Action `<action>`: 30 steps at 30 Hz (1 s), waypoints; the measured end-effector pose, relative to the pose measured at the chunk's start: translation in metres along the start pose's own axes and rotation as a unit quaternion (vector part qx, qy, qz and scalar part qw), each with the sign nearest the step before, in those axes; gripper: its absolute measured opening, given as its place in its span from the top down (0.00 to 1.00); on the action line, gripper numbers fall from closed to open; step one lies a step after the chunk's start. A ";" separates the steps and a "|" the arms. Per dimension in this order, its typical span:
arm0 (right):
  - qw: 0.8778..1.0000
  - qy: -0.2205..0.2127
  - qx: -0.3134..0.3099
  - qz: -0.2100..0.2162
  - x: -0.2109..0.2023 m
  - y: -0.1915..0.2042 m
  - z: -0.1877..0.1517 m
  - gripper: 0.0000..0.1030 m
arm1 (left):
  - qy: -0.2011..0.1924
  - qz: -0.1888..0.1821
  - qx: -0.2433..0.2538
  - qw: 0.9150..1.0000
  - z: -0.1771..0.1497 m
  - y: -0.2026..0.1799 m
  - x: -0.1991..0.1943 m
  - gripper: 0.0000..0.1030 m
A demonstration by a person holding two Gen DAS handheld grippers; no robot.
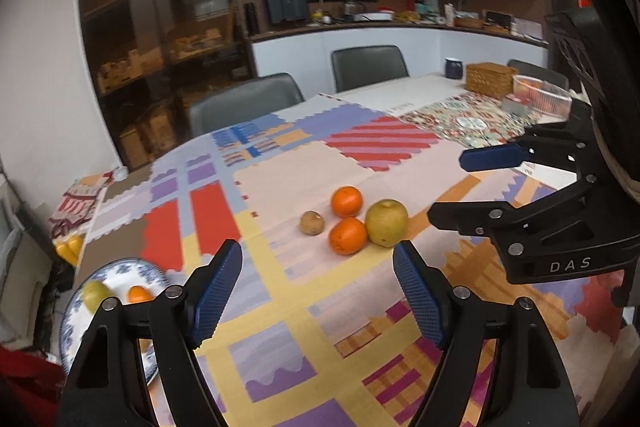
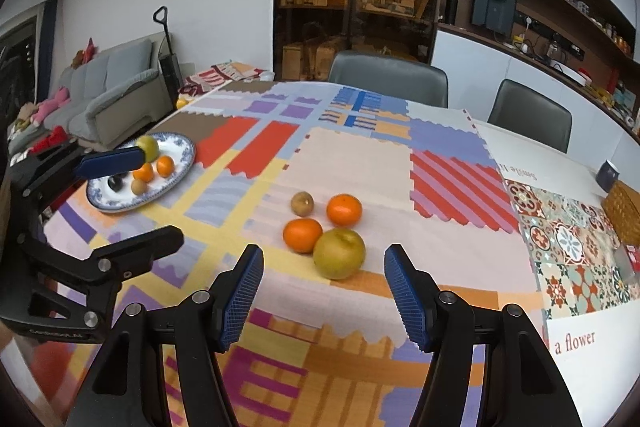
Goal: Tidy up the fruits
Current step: 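Lift both open tools off the plate and move them back to the fruits, then close the right tool around the yellow-green pear while the left tool approaches an orange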
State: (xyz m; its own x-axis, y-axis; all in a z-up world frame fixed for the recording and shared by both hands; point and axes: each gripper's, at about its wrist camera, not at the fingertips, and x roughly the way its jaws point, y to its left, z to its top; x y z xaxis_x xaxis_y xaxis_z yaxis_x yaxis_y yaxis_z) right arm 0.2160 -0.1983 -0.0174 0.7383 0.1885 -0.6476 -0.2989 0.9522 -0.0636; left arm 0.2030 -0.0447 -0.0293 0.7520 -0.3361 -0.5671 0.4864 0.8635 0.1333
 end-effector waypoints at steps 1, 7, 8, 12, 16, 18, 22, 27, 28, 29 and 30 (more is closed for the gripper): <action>1.000 0.003 -0.002 0.001 0.003 -0.001 -0.001 0.38 | 0.003 -0.005 0.003 1.000 -0.001 -0.001 0.004 0.29; 1.000 0.026 0.002 0.013 0.027 -0.008 -0.010 0.38 | 0.026 -0.034 0.026 0.999 -0.004 -0.002 0.035 0.37; 0.999 0.030 0.003 0.014 0.031 -0.009 -0.011 0.38 | 0.029 -0.037 0.028 0.999 -0.005 -0.002 0.040 0.38; 0.999 0.045 0.004 0.019 0.048 -0.012 -0.014 0.38 | 0.043 -0.048 0.034 0.997 -0.007 0.002 0.059 0.41; 0.998 0.065 0.003 0.026 0.068 -0.016 -0.018 0.38 | 0.061 -0.065 0.047 0.995 -0.009 0.004 0.078 0.46; 0.997 0.072 0.001 0.032 0.076 -0.017 -0.020 0.38 | 0.069 -0.074 0.059 0.993 -0.009 0.002 0.085 0.49; 0.996 0.079 -0.004 0.037 0.086 -0.018 -0.020 0.38 | 0.078 -0.091 0.078 0.990 -0.008 -0.001 0.097 0.51; 0.996 0.082 -0.008 0.044 0.097 -0.021 -0.019 0.39 | 0.085 -0.095 0.096 0.987 -0.009 -0.002 0.106 0.52; 0.995 0.083 -0.007 0.045 0.100 -0.022 -0.018 0.39 | 0.087 -0.095 0.096 0.987 -0.009 -0.002 0.108 0.52; 0.995 0.085 -0.005 0.046 0.102 -0.023 -0.017 0.39 | 0.087 -0.095 0.094 0.987 -0.008 -0.001 0.109 0.52; 0.995 0.085 -0.002 0.048 0.104 -0.024 -0.017 0.39 | 0.087 -0.097 0.092 0.987 -0.008 0.000 0.109 0.52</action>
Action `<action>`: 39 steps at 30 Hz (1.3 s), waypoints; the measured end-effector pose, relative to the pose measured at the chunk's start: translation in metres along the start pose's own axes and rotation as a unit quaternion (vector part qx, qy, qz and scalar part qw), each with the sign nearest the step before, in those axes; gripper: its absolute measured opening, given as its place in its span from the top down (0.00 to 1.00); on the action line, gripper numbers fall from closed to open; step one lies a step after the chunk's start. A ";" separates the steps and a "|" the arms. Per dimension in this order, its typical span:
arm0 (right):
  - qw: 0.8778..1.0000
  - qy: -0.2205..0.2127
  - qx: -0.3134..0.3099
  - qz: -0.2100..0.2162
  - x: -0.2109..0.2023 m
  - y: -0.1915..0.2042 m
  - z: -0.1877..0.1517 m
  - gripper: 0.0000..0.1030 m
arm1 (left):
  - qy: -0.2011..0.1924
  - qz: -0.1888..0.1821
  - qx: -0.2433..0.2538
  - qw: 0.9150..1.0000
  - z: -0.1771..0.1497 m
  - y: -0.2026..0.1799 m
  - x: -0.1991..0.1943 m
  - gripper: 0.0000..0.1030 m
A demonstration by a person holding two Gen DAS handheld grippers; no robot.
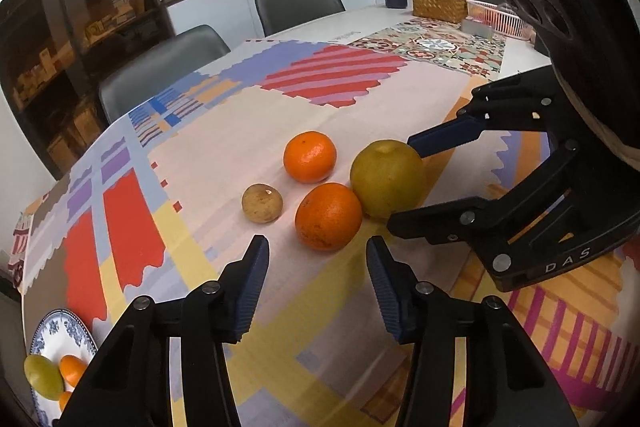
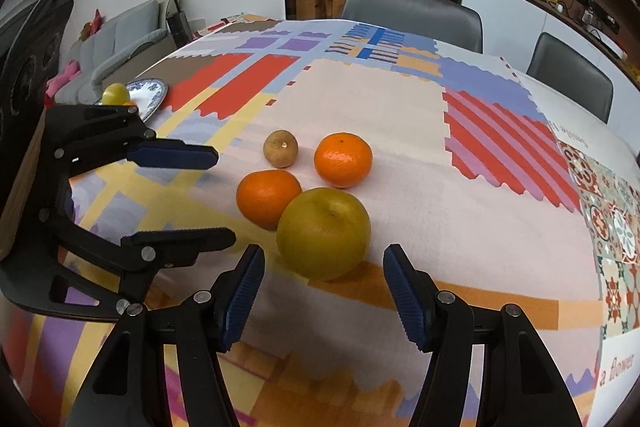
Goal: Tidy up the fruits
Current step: 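Close the right tool around the yellow-green pear while the left tool approaches an orange, then grasp the orange with the left tool and lift it while the right tool lifts the pear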
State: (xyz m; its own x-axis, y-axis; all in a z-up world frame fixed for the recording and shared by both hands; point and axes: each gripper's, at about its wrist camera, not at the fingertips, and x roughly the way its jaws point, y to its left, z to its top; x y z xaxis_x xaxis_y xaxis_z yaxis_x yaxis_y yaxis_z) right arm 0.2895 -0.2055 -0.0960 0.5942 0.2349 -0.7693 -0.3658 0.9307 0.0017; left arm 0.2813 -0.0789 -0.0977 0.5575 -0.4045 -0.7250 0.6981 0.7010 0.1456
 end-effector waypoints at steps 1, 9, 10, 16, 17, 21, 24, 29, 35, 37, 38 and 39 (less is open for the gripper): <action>1.000 0.000 0.002 0.003 0.001 -0.001 0.001 0.39 | -0.001 -0.001 -0.001 1.000 0.001 0.001 0.000 0.52; 0.999 0.004 0.019 0.025 0.012 -0.007 0.004 0.51 | 0.002 -0.005 -0.005 1.000 0.005 0.002 0.004 0.52; 0.999 0.002 0.022 0.029 0.012 -0.008 0.003 0.52 | 0.002 -0.005 -0.003 1.000 0.006 0.001 0.005 0.52; 0.999 -0.005 0.039 0.004 0.001 -0.016 -0.004 0.52 | 0.004 -0.012 -0.007 1.000 0.015 -0.004 0.012 0.52; 0.999 -0.007 0.043 -0.002 -0.001 -0.019 -0.005 0.52 | 0.006 -0.017 -0.009 1.000 0.016 -0.005 0.014 0.52; 0.998 -0.013 0.066 -0.020 -0.012 -0.030 -0.010 0.52 | 0.011 -0.027 -0.021 0.999 0.022 -0.010 0.023 0.52; 0.997 -0.012 0.078 -0.025 -0.016 -0.035 -0.014 0.52 | 0.021 -0.040 -0.039 0.998 0.024 -0.010 0.031 0.55; 0.995 -0.010 0.093 -0.027 -0.019 -0.040 -0.019 0.52 | 0.027 -0.042 -0.055 0.997 0.025 -0.012 0.031 0.61; 0.995 -0.016 0.096 -0.020 -0.027 -0.036 -0.020 0.52 | 0.034 -0.024 -0.091 0.995 0.022 -0.013 0.016 0.61; 0.995 -0.019 0.096 -0.019 -0.031 -0.034 -0.020 0.52 | 0.031 -0.014 -0.098 0.995 0.021 -0.013 0.008 0.61; 0.995 -0.019 0.096 -0.019 -0.032 -0.033 -0.020 0.52 | 0.027 -0.011 -0.103 0.994 0.020 -0.013 0.002 0.61; 0.995 -0.021 0.097 -0.017 -0.034 -0.032 -0.019 0.52 | 0.022 -0.009 -0.109 0.994 0.020 -0.012 -0.005 0.61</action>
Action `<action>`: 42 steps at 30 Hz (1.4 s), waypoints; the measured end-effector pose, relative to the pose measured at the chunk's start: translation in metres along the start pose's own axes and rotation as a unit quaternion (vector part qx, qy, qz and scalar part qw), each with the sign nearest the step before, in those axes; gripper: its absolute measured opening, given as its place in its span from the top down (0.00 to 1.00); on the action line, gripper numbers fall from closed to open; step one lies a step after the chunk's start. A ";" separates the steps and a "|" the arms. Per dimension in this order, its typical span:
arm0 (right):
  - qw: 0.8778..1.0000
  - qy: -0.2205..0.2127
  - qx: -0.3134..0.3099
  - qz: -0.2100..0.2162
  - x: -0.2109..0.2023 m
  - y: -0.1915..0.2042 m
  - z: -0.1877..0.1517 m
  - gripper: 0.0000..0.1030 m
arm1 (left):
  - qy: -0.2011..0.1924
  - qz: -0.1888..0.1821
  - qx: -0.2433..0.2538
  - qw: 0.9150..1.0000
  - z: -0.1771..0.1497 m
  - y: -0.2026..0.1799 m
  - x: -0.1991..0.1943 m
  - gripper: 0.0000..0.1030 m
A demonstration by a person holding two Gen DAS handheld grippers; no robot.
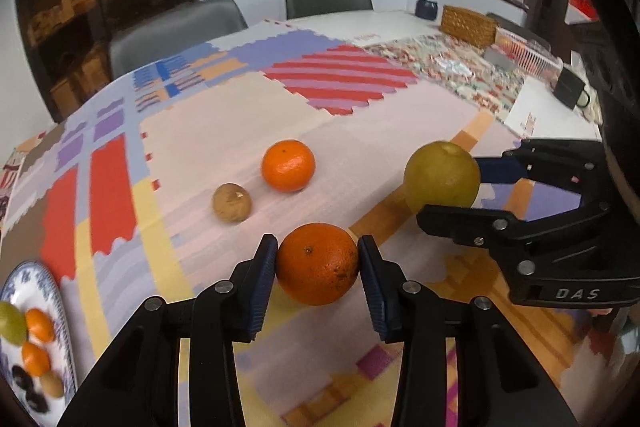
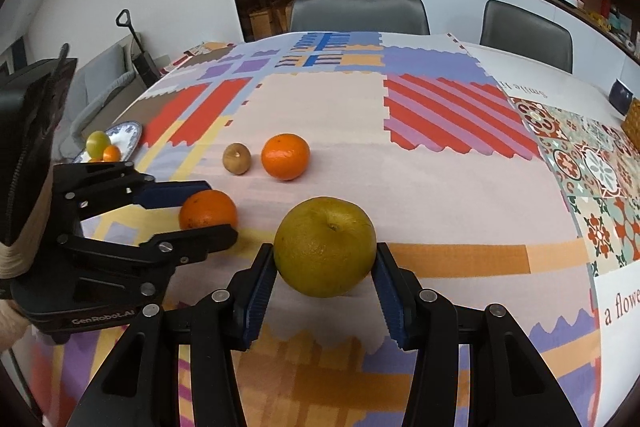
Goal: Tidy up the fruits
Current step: 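Grasp the orange with the left tool and lift it while the right tool lifts the pear, then carry the orange and pear onto the plate and open both tools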
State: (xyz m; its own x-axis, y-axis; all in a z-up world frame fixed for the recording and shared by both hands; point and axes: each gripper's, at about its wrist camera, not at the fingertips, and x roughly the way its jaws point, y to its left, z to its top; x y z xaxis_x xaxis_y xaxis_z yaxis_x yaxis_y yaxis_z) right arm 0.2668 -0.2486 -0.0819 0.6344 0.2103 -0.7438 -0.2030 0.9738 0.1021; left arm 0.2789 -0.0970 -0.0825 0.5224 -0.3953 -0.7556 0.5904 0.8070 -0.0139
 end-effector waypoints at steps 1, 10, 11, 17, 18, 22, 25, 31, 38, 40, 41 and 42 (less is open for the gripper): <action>1.000 -0.001 0.000 0.001 -0.002 0.002 0.000 0.52 | -0.003 0.002 -0.005 1.000 0.000 0.001 -0.004 0.61; 0.999 -0.020 -0.016 0.021 -0.024 0.030 0.000 0.52 | -0.047 0.037 -0.047 0.997 -0.017 0.008 -0.054 0.61; 0.999 -0.022 -0.019 0.023 -0.027 0.035 0.000 0.52 | -0.050 0.044 -0.054 0.996 -0.019 0.009 -0.059 0.61; 0.998 -0.033 -0.031 0.044 -0.039 0.059 0.003 0.52 | -0.065 0.082 -0.096 0.990 -0.037 0.023 -0.095 0.61; 0.998 -0.035 -0.034 0.047 -0.040 0.064 0.004 0.52 | -0.067 0.088 -0.100 0.989 -0.039 0.025 -0.099 0.61; 0.996 -0.044 -0.052 0.061 -0.047 0.086 0.007 0.52 | -0.076 0.121 -0.117 0.983 -0.051 0.033 -0.122 0.61; 0.994 -0.047 -0.064 0.074 -0.051 0.103 0.010 0.52 | -0.075 0.144 -0.134 0.978 -0.061 0.041 -0.136 0.61; 0.991 -0.052 -0.085 0.093 -0.054 0.136 0.014 0.52 | -0.080 0.178 -0.162 0.967 -0.079 0.058 -0.161 0.61; 0.986 -0.058 -0.106 0.113 -0.057 0.168 0.018 0.52 | -0.086 0.208 -0.186 0.956 -0.096 0.073 -0.184 0.61; 0.985 -0.060 -0.113 0.116 -0.057 0.177 0.019 0.52 | -0.085 0.214 -0.190 0.954 -0.100 0.078 -0.187 0.61; 0.985 -0.061 -0.114 0.118 -0.057 0.180 0.020 0.52 | -0.085 0.217 -0.192 0.953 -0.101 0.080 -0.189 0.61; 0.984 -0.062 -0.115 0.119 -0.057 0.182 0.021 0.52 | -0.085 0.220 -0.194 0.952 -0.103 0.083 -0.191 0.61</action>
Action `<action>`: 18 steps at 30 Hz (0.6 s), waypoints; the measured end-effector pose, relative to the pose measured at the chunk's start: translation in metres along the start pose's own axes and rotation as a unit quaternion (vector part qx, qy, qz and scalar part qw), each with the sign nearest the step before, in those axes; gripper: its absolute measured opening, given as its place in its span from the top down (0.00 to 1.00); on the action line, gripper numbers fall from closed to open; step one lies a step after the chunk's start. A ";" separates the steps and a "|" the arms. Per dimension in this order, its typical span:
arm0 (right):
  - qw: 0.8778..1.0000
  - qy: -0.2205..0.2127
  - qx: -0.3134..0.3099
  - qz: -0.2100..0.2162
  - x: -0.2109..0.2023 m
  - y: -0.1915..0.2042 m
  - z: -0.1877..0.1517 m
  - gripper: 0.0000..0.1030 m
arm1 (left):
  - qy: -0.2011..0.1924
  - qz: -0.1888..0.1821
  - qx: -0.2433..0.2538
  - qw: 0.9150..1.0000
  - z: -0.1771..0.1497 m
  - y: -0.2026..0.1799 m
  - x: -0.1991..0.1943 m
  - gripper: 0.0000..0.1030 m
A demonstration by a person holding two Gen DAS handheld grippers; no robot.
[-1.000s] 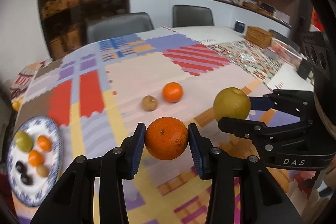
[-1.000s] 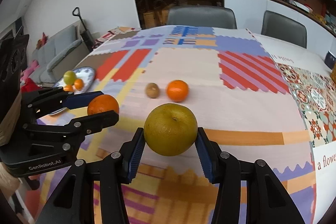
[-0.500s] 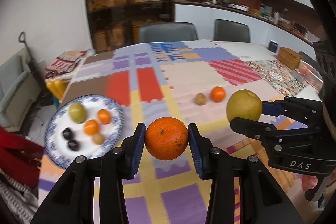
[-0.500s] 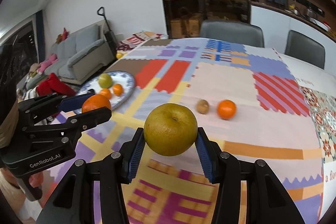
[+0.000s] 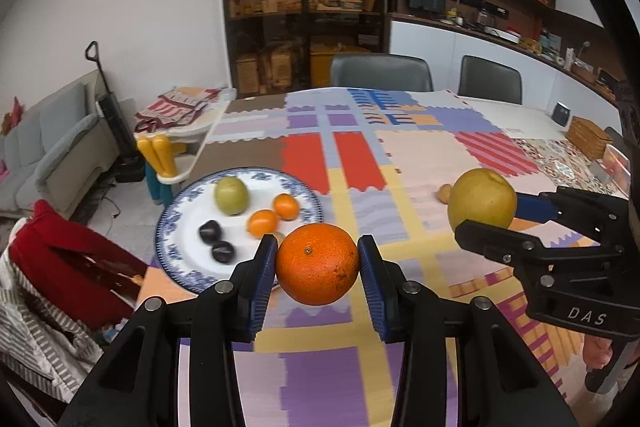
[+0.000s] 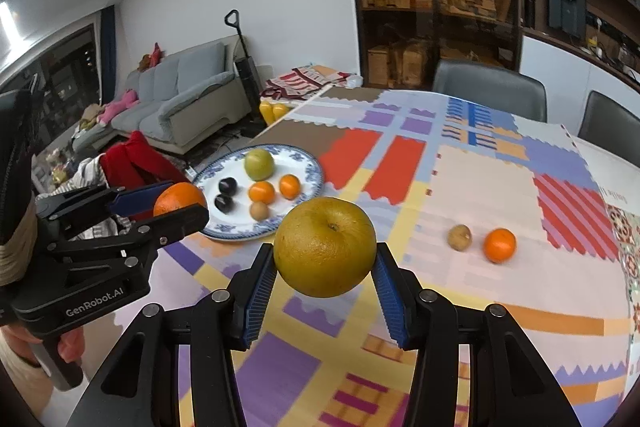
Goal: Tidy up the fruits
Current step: 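Carry the orange and pear onto the plate and open both tools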
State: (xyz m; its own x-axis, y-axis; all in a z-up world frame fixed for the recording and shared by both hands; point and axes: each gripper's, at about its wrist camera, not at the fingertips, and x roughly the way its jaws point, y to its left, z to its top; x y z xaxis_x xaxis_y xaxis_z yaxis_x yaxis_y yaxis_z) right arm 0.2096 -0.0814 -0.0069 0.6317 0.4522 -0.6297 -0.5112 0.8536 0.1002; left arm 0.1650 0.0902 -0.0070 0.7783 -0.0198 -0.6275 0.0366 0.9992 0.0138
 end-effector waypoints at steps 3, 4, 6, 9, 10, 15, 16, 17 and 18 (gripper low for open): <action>1.000 -0.001 -0.004 0.006 0.004 0.007 0.007 0.52 | -0.003 0.009 -0.004 1.000 0.000 0.010 -0.002 0.61; 1.000 -0.002 -0.006 0.008 0.007 0.010 0.010 0.52 | -0.004 0.012 -0.005 1.000 0.001 0.014 -0.003 0.61; 1.000 -0.003 -0.008 0.011 0.012 0.014 0.016 0.52 | -0.005 0.019 -0.006 1.000 0.002 0.020 -0.003 0.61; 1.000 0.000 -0.008 0.019 0.021 0.018 0.024 0.52 | -0.006 0.031 -0.005 0.999 0.006 0.032 -0.001 0.61; 1.000 0.001 -0.008 0.021 0.025 0.020 0.026 0.52 | -0.007 0.036 -0.005 0.999 0.007 0.036 0.000 0.61; 0.999 0.010 -0.014 0.033 0.049 0.030 0.039 0.52 | -0.002 0.047 -0.013 0.999 0.013 0.059 0.011 0.61; 0.999 0.012 -0.015 0.036 0.056 0.033 0.042 0.52 | 0.001 0.047 -0.016 0.999 0.014 0.064 0.015 0.61; 0.999 0.013 -0.017 0.038 0.060 0.035 0.045 0.52 | 0.003 0.047 -0.019 0.999 0.016 0.070 0.018 0.61; 0.999 0.016 -0.017 0.040 0.066 0.038 0.048 0.52 | 0.005 0.046 -0.021 0.999 0.017 0.074 0.021 0.61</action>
State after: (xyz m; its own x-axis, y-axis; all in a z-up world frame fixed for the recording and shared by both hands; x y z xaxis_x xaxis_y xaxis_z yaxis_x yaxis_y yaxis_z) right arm 0.2602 -0.0070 -0.0079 0.5700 0.5094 -0.6447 -0.5791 0.8057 0.1246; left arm 0.1946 0.1630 -0.0064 0.7714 0.0732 -0.6322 -0.0617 0.9973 0.0401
